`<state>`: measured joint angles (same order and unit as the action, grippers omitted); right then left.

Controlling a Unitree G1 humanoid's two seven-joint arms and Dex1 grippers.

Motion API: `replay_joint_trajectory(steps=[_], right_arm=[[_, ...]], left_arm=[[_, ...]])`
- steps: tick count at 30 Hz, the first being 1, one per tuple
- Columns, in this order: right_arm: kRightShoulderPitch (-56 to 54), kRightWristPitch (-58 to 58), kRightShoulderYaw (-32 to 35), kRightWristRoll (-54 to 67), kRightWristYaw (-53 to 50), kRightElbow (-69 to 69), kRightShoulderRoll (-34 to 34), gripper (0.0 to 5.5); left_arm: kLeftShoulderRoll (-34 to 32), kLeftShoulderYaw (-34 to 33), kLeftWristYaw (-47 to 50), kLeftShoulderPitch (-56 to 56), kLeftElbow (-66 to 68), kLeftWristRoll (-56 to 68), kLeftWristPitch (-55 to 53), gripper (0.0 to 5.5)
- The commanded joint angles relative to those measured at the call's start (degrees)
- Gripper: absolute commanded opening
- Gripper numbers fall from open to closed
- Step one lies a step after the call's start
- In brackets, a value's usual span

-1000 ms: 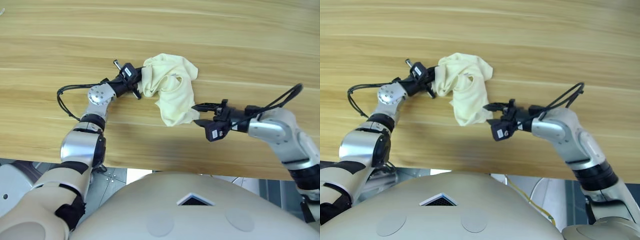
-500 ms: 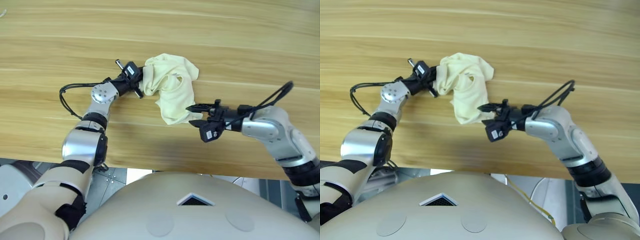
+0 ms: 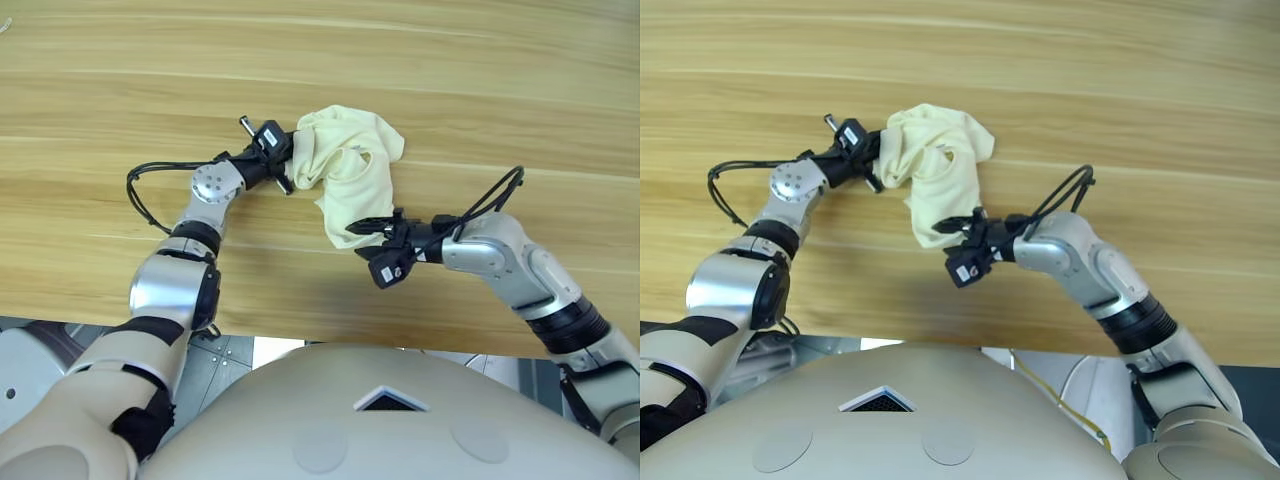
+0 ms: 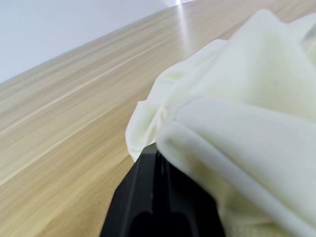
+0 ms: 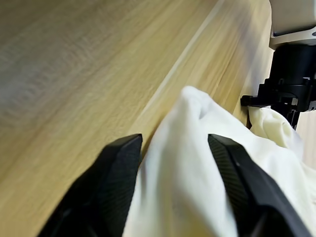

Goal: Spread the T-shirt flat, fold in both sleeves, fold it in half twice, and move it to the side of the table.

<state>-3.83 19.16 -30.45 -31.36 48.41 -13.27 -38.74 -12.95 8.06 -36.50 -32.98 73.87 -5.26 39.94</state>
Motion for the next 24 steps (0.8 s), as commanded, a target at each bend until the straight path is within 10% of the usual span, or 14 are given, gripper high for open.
replay_joint_trajectory(steps=[1, 24], right_arm=[[1.03, -0.35, -0.01, -1.23, -0.04, -0.91, -0.88, 1.75], [6.65, -4.26, 8.96, -1.16, 1.31, -14.27, -7.44, 1.34]], left_arm=[[0.55, 1.92, -0.02, 3.84, 3.02, -4.02, -3.94, 0.00], [0.98, 1.80, 1.34, 4.15, 3.70, -4.45, -7.21, 0.00]])
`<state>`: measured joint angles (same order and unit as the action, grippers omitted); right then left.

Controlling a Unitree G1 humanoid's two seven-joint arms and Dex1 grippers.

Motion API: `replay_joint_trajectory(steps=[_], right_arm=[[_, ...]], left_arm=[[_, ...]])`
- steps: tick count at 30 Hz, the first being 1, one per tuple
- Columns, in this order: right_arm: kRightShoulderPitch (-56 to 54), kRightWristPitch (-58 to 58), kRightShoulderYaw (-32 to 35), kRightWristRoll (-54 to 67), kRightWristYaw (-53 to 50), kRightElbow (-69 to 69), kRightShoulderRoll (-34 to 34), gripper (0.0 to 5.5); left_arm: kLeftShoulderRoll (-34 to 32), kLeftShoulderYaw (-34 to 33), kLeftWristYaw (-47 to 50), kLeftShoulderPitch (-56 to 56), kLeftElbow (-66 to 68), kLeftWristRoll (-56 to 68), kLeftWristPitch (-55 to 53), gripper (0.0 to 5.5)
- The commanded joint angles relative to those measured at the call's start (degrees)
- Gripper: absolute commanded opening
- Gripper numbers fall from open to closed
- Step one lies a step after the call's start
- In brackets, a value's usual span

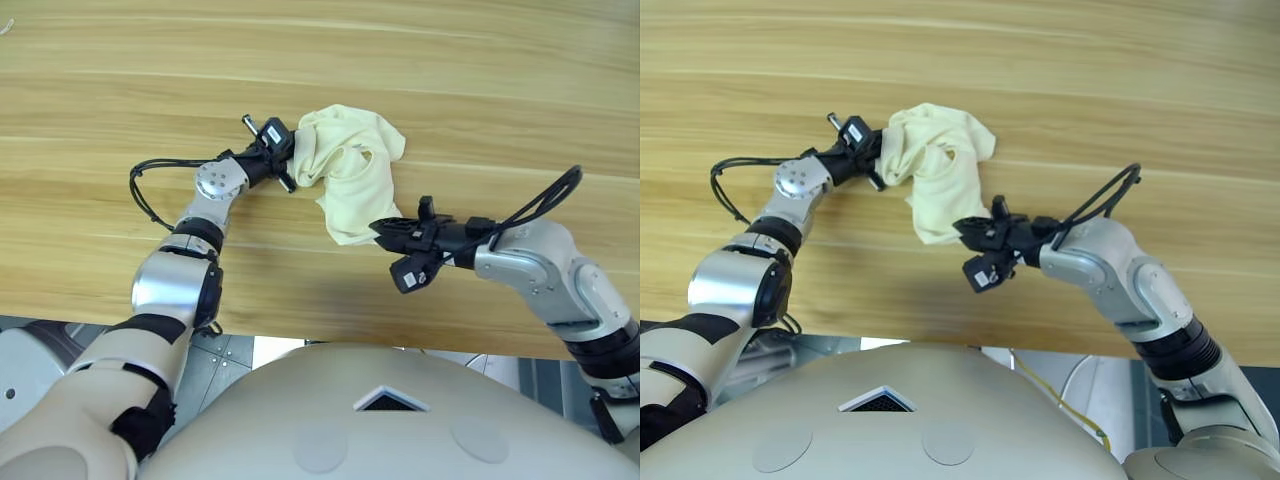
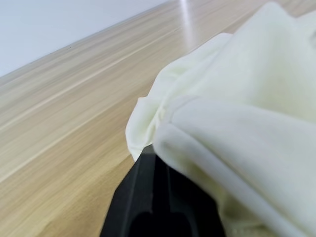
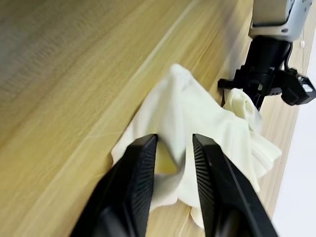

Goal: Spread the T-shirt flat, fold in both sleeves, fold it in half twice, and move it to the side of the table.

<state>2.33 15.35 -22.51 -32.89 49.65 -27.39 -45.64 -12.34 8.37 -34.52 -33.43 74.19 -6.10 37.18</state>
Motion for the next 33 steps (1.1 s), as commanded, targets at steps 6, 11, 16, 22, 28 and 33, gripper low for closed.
replay_joint_trajectory(steps=[6, 11, 16, 22, 28, 33], right_arm=[[2.17, -0.92, 2.52, 0.86, -0.33, 0.48, -0.97, 0.51], [4.04, -0.78, 3.33, 1.16, -1.06, 2.07, -1.23, 0.06], [4.97, -0.71, 4.01, 1.58, -1.66, 2.43, -0.87, 0.06], [3.96, -0.65, 9.26, 6.28, -5.92, 4.50, 0.49, 0.06], [-0.53, 1.12, 20.40, 17.14, -13.30, 16.43, 2.17, 0.06], [-5.77, 7.54, 21.54, 22.80, -16.90, 31.67, 5.50, 0.06]], left_arm=[[0.91, 1.19, -2.08, 4.36, 2.87, -3.08, -2.58, 0.00], [1.05, 0.24, -4.27, 3.96, 2.10, -1.88, 0.01, 0.00], [1.00, -0.30, -5.69, 3.49, 1.73, -1.27, 1.60, 0.00], [-0.58, -3.39, -9.12, 3.96, 0.72, 1.77, 4.86, 0.00], [-5.97, -12.07, -21.95, 8.19, -5.03, 13.00, 11.96, 0.00], [-7.13, -16.41, -28.06, 14.54, -17.65, 22.65, 13.57, 0.00]])
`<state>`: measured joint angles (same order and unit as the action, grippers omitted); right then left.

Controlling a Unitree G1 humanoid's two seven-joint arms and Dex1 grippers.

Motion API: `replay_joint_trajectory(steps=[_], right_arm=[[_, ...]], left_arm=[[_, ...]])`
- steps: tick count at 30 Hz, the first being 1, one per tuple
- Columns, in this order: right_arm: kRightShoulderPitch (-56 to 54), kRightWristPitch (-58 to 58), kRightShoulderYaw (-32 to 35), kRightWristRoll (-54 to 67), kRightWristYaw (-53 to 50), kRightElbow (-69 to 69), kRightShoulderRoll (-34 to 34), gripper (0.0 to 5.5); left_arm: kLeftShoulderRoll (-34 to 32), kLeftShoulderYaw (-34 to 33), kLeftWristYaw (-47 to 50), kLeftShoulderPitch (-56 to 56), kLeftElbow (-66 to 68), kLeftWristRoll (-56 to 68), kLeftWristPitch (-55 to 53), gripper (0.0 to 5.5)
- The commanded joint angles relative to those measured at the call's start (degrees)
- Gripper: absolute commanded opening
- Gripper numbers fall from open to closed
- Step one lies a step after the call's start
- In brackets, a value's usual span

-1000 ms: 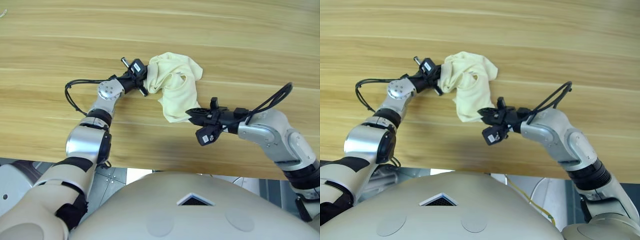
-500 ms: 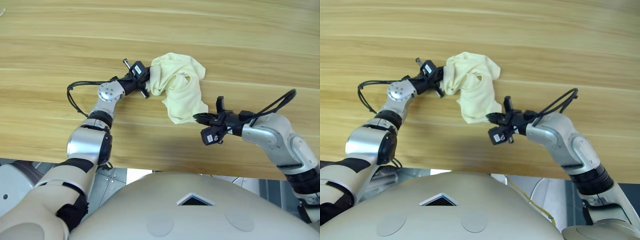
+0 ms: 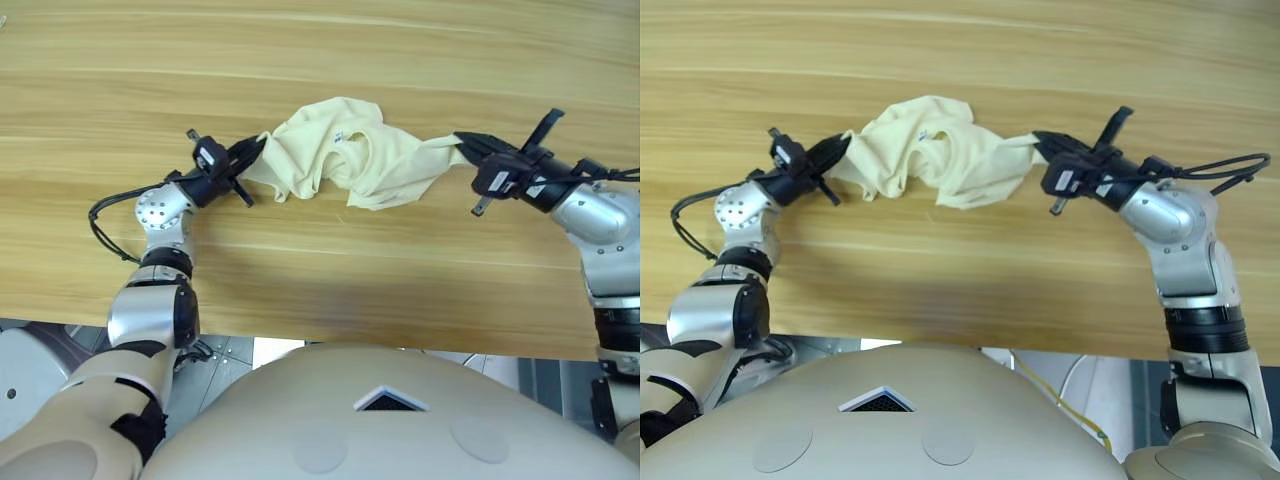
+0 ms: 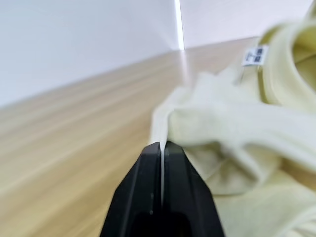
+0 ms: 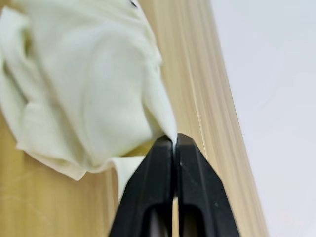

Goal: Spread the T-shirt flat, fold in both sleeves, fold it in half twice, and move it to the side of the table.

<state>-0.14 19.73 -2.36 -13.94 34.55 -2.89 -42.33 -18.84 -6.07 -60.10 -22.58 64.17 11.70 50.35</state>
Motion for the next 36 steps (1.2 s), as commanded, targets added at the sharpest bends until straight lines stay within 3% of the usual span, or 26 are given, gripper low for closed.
replay_joint_trajectory(steps=[1, 10, 18, 25, 30, 32, 34, 36], right_arm=[[-3.94, 4.12, 1.52, 5.07, -2.00, 8.95, 2.79, 0.06], [-1.17, 9.15, 8.39, 24.51, 2.83, 8.99, 4.40, 0.06], [8.10, 11.51, 18.76, 38.66, 10.42, 3.55, 2.73, 0.06], [16.32, 9.38, 25.94, 54.83, 16.20, -9.15, 4.10, 0.06], [-1.15, 4.07, 12.50, 34.24, 13.85, 6.07, 4.00, 0.06], [-5.22, 3.92, 10.42, 31.25, 13.67, 9.97, 4.82, 0.06], [-28.88, -0.48, 2.35, 17.67, 4.57, 34.83, 10.25, 0.06], [-51.45, -6.15, -2.61, 7.32, -12.49, 57.37, 15.11, 0.06]], left_arm=[[-0.61, -2.61, -3.70, 5.25, -11.32, 7.48, -0.61, 0.00], [-1.74, -6.60, -7.46, 21.72, -51.39, 31.80, -22.16, 0.00], [-0.40, -10.45, -8.58, 29.05, -50.76, 31.33, -23.33, 0.00], [0.53, -11.39, -9.72, 37.09, -64.49, 36.28, -26.96, 0.00], [-1.10, -6.73, -7.75, 25.65, -49.94, 26.76, -30.80, 0.00], [-1.22, -6.11, -7.55, 22.24, -45.64, 24.68, -31.50, 0.00], [-1.61, -2.58, 6.36, 0.57, -22.59, 13.44, -34.80, 0.00], [-1.35, 0.52, 25.87, -20.53, -4.07, 4.06, -39.22, 0.00]])
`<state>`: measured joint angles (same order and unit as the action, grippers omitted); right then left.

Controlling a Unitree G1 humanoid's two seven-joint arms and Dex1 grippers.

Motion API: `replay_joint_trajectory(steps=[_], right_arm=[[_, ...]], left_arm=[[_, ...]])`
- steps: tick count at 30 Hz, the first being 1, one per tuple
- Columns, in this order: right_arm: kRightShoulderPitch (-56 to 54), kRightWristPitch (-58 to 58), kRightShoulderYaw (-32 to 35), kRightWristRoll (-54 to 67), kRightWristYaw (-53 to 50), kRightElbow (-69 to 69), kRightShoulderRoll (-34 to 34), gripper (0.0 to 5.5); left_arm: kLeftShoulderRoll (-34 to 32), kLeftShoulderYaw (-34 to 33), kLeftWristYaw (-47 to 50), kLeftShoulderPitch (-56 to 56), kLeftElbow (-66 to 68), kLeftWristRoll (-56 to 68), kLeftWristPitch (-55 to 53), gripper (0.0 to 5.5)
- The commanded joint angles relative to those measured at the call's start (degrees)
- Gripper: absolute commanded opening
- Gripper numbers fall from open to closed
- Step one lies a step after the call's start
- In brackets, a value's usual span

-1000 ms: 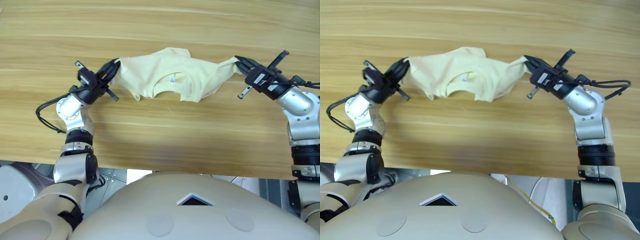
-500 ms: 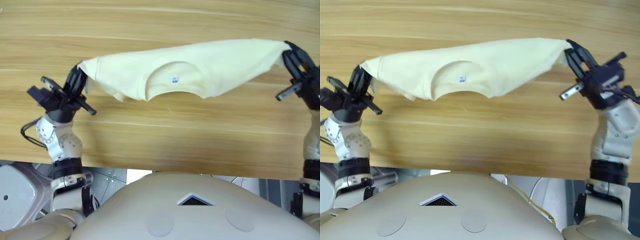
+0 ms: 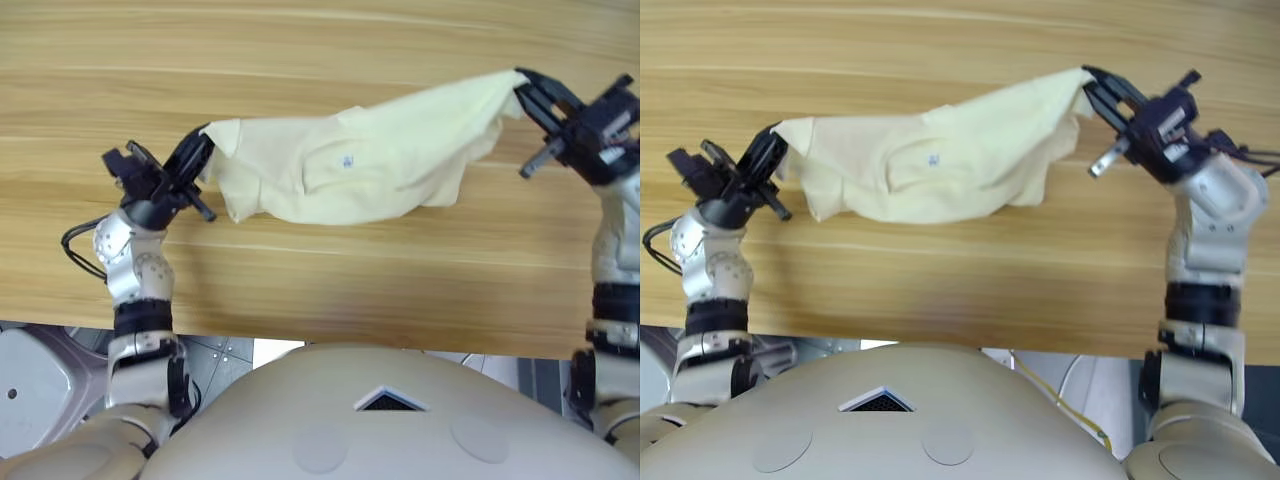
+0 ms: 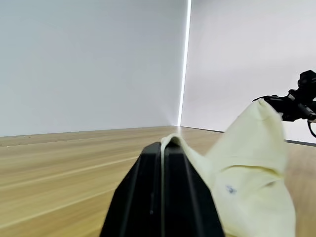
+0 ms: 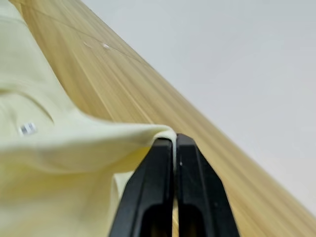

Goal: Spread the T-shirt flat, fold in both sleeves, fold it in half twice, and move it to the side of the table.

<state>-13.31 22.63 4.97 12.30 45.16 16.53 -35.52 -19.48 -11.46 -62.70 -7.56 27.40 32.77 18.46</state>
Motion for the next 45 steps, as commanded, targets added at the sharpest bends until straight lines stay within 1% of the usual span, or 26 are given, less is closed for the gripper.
replay_joint_trajectory(steps=[1, 2, 3, 4, 5, 7, 10, 13, 14, 16, 17, 18, 19, 20, 21, 22, 24, 25, 29, 32, 34, 40, 45], right_arm=[[-44.73, -10.28, -9.79, -20.34, -30.41, 43.60, 9.53, 0.06], [-51.06, -10.45, -8.86, -21.16, -39.09, 47.67, 10.32, 0.06], [-56.14, -8.94, -6.99, -20.72, -46.25, 49.57, 10.64, 0.06], [-59.83, -6.44, -5.20, -20.19, -51.89, 50.40, 10.58, 0.06], [-62.29, -3.89, -3.95, -19.71, -55.03, 50.82, 10.43, 0.06], [-63.91, 2.34, -2.50, -19.22, -57.90, 50.09, 9.65, 0.06], [-62.02, 7.69, -1.73, -18.22, -57.74, 50.55, 9.05, 0.06], [-58.30, 10.61, -0.68, -17.19, -54.17, 52.92, 8.93, 0.06], [-55.51, 11.53, -0.63, -16.70, -50.43, 53.35, 9.13, 0.06], [-46.53, 12.58, 0.62, -12.89, -36.50, 52.78, 9.53, 0.06], [-40.30, 11.28, 1.89, -8.98, -25.57, 51.33, 9.57, 0.06], [-32.22, 11.54, 1.55, -5.57, -14.19, 48.37, 8.89, 0.06], [-25.31, 12.16, 0.65, -2.98, -5.36, 44.95, 8.03, 0.06], [-19.49, 13.02, -0.45, -1.32, 1.60, 41.92, 6.95, 0.06], [-13.53, 14.46, -1.78, -0.24, 7.10, 38.92, 5.25, 0.06], [-9.15, 15.52, -2.16, -0.16, 9.87, 37.33, 3.52, 0.06], [-3.69, 15.25, -0.61, 1.51, 12.98, 33.20, 0.64, 0.06], [-3.11, 14.29, 0.40, 2.51, 14.02, 31.22, -0.09, 0.06], [-3.68, 10.83, 2.38, 4.09, 14.86, 26.09, -1.39, 0.06], [-4.06, 9.94, 2.55, 3.03, 13.34, 25.14, -1.79, 0.06], [-3.86, 9.65, 2.66, 2.12, 12.09, 25.06, -1.97, 0.06], [2.34, 9.88, 1.77, 0.31, 10.76, 17.97, -2.01, 0.06], [5.38, 8.84, 2.67, -0.63, 9.35, 14.41, -3.45, 0.06]], left_arm=[[-0.44, 6.15, 36.48, -42.14, 37.24, -18.99, -9.01, 0.00], [-0.15, 4.99, 43.93, -48.91, 40.21, -19.43, -8.26, 0.00], [0.20, 1.68, 49.41, -55.32, 41.54, -17.28, -5.35, 0.00], [0.57, -2.29, 52.21, -60.72, 41.98, -13.99, -1.14, 0.00], [0.85, -5.76, 53.18, -64.70, 42.02, -10.88, 2.42, 0.00], [0.92, -10.52, 51.39, -70.09, 41.02, -6.16, 8.40, 0.00], [0.93, -13.95, 44.58, -71.10, 40.22, -3.11, 12.19, 0.00], [1.40, -16.29, 33.90, -67.39, 41.14, -0.89, 11.28, 0.00], [1.71, -16.42, 26.95, -63.99, 41.32, -0.25, 9.08, 0.00], [1.75, -13.70, 10.23, -52.06, 41.83, -2.10, 5.37, 0.00], [1.17, -9.98, 3.63, -43.66, 42.57, -6.22, 7.63, 0.00], [-0.10, -5.85, -1.55, -34.15, 43.29, -11.04, 11.95, 0.00], [-1.34, -3.63, -6.25, -26.85, 43.45, -13.52, 14.42, 0.00], [-2.58, -2.21, -9.27, -21.50, 43.46, -15.14, 15.87, 0.00], [-4.35, -0.91, -10.32, -16.72, 43.41, -16.94, 17.74, 0.00], [-6.51, 1.03, -9.98, -12.34, 43.10, -19.74, 20.79, 0.00], [-9.73, 2.11, -10.35, -6.51, 41.01, -22.07, 25.49, 0.00], [-10.30, 1.08, -11.69, -4.98, 38.86, -20.83, 26.56, 0.00], [-9.76, -1.04, -15.33, -3.17, 32.74, -15.16, 28.70, 0.00], [-8.41, -1.98, -16.57, -2.40, 29.59, -12.03, 27.42, 0.00], [-8.23, -1.95, -15.55, -1.95, 29.86, -12.07, 27.06, 0.00], [-8.10, 0.29, -10.13, -1.01, 30.82, -16.19, 26.16, 0.00], [-9.14, -0.54, -11.27, 0.64, 27.76, -14.05, 23.92, 0.00]])
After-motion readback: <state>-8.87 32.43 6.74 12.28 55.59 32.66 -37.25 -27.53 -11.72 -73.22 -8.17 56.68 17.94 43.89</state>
